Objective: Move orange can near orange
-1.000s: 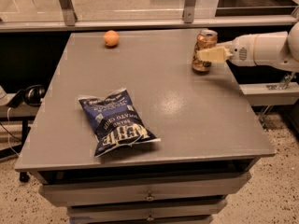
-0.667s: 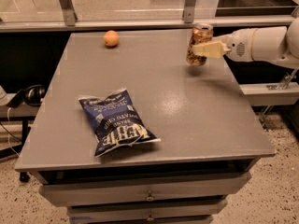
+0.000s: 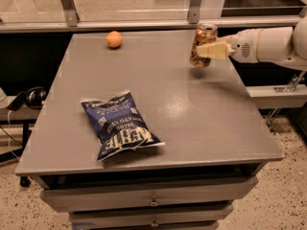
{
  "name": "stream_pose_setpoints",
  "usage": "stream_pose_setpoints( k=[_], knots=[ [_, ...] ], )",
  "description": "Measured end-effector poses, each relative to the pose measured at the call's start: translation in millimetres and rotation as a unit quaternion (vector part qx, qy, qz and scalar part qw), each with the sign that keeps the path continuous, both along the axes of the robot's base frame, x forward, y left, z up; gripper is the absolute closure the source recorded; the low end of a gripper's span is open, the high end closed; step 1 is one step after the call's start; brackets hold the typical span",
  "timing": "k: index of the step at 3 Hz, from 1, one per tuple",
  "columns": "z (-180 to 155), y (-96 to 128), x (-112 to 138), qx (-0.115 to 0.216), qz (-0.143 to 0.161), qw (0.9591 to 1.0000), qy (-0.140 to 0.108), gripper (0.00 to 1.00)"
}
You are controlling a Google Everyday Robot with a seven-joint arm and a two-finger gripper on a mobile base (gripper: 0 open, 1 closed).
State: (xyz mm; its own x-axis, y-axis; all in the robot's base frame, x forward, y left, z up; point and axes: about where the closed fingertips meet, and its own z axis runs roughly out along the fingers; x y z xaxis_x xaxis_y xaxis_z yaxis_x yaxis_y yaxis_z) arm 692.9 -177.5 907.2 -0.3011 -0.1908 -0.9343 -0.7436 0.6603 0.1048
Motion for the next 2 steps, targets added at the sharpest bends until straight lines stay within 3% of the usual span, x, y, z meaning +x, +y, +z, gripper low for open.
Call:
stream_pose_setpoints(
  k=[1,2],
  knots=[
    [1,1,-1,0.009,-0.007,0.9999,-0.002,1.0],
    [21,22,23,0.034,-0.008,0.9981,-0.05,1.0]
  ],
)
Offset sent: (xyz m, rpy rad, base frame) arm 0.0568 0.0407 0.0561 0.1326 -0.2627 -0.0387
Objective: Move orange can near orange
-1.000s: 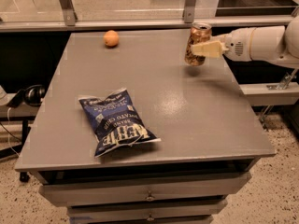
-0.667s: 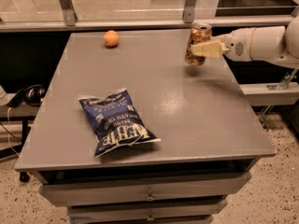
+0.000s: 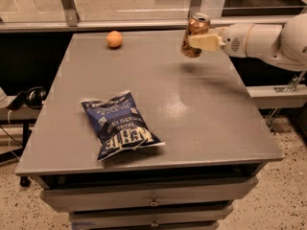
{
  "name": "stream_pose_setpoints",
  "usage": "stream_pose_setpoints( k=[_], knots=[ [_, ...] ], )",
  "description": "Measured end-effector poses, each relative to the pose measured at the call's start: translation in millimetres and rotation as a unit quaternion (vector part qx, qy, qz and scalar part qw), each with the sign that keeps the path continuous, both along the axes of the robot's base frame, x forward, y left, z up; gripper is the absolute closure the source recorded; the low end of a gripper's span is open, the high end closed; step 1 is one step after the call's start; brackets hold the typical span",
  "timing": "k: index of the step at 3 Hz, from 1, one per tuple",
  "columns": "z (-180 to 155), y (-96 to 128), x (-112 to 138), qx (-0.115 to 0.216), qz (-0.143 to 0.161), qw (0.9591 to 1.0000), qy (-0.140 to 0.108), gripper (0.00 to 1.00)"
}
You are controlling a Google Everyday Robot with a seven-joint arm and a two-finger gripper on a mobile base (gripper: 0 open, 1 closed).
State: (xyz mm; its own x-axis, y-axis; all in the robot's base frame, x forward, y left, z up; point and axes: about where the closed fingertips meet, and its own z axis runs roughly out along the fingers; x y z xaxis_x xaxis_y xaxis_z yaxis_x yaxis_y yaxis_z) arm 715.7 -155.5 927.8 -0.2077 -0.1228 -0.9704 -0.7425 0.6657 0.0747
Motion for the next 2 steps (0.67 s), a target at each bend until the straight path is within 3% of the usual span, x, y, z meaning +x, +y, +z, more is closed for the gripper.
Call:
stream_pose_setpoints(
  k=[1,2],
  knots=[
    [24,20,35,0.006,0.0,0.9987,-0.05,1.0],
    [44,43,73,-0.016,0.009,0.9961,-0.086,1.0]
  ],
)
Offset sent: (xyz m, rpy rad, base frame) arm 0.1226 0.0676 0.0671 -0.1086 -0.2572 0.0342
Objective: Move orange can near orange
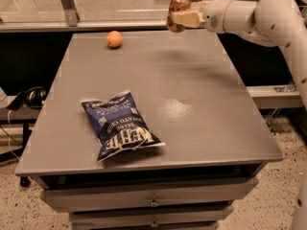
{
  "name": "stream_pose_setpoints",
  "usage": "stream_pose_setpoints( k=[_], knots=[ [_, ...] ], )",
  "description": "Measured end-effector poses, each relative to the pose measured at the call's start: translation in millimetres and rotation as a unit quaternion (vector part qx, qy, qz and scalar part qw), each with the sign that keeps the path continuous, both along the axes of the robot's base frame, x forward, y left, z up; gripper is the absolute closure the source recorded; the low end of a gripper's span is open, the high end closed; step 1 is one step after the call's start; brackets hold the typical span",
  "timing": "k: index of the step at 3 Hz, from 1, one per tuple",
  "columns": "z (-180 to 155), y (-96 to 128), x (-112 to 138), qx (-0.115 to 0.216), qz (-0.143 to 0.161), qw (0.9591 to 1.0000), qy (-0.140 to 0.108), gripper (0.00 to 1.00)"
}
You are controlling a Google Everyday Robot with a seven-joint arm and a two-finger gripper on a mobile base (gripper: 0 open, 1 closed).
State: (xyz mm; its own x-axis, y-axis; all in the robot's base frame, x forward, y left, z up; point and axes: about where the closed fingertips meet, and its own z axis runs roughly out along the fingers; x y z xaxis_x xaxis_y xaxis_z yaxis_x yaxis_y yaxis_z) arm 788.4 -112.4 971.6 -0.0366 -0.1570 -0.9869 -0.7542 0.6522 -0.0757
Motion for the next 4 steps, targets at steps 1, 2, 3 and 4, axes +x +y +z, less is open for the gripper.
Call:
stream_pose_setpoints(
  k=[1,2,3,4],
  knots=[
    [-3,25,28,-0.036,0.01,0.9992,-0.012,1.0],
    [-15,54,47,-0.068,0.028,0.9972,-0.015,1.0],
    [-23,79,56,-0.082,0.047,0.9954,-0.017,1.0],
    [-35,105,62,-0.092,0.068,0.9934,-0.013,1.0]
  ],
)
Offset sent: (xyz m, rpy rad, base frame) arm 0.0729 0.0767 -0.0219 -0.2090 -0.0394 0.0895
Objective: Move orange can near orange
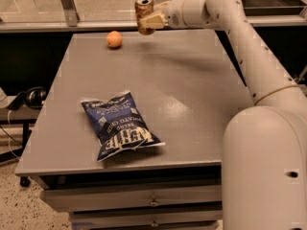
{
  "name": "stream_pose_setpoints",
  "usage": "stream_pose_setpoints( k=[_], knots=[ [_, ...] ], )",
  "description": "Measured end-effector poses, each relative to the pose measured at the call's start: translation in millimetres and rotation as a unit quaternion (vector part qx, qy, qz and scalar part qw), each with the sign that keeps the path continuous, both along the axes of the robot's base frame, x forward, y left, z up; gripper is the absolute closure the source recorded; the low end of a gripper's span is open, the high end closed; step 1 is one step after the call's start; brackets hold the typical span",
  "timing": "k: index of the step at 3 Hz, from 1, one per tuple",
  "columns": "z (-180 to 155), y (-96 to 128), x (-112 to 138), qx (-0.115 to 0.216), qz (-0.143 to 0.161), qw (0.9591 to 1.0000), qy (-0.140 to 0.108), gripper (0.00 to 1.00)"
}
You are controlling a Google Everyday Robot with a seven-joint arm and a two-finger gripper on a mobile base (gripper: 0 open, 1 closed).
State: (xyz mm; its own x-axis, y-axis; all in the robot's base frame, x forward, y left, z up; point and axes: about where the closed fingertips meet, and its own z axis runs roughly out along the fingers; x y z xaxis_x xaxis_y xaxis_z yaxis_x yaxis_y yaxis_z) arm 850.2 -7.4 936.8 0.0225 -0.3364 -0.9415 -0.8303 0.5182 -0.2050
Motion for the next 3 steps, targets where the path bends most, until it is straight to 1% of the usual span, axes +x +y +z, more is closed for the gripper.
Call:
stream_pose_setpoints(
  k=[1,2,3],
  knots=[
    [-14,17,4,-0.008,0.013,0.9998,0.011,1.0],
    [-25,29,7,-0.012,0.022,0.9995,0.021,1.0],
    [-33,33,9,-0.015,0.023,0.9992,0.028,0.82]
  ],
)
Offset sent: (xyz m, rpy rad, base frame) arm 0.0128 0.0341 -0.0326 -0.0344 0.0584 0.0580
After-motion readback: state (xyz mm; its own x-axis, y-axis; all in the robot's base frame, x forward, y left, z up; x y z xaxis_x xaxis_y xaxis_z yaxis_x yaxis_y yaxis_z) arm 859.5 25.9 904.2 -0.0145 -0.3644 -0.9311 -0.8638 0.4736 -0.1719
